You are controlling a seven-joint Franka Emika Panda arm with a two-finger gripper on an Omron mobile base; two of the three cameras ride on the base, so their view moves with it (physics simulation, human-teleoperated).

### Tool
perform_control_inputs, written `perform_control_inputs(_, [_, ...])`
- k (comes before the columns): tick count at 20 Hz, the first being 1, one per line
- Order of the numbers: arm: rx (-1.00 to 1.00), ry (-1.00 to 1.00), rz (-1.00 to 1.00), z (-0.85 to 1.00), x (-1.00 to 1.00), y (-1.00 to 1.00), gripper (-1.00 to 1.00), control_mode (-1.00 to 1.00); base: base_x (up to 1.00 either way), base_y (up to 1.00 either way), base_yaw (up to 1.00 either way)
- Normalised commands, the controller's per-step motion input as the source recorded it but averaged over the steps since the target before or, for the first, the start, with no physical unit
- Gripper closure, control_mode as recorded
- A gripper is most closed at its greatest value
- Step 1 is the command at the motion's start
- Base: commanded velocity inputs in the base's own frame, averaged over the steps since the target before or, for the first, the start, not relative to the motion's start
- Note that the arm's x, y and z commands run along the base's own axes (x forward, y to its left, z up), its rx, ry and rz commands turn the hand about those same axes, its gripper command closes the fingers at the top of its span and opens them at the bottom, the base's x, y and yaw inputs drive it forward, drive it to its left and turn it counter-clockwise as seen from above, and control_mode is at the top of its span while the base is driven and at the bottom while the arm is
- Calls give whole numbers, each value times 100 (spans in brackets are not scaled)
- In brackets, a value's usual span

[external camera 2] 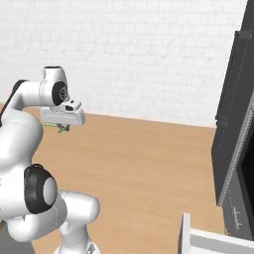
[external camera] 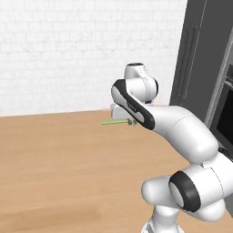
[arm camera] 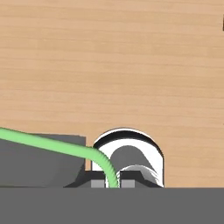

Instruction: Take a straw from the drawer in front and place it inside the glass cup on the dining counter.

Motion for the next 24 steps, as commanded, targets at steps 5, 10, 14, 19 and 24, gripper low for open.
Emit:
perform_control_inputs(5, [0, 0, 0, 0, 0, 0, 100, 100, 100, -1, 2])
perform_control_inputs(10, [0, 0, 0, 0, 0, 0, 100, 100, 100, 0, 27])
perform_control_inputs(14, [0, 0, 0, 0, 0, 0, 100, 100, 100, 0, 62])
perform_control_inputs(19, [0, 0, 0, 0, 0, 0, 100, 100, 100, 0, 79])
perform_control_inputs(24, [0, 0, 0, 0, 0, 0, 100, 100, 100, 0, 82])
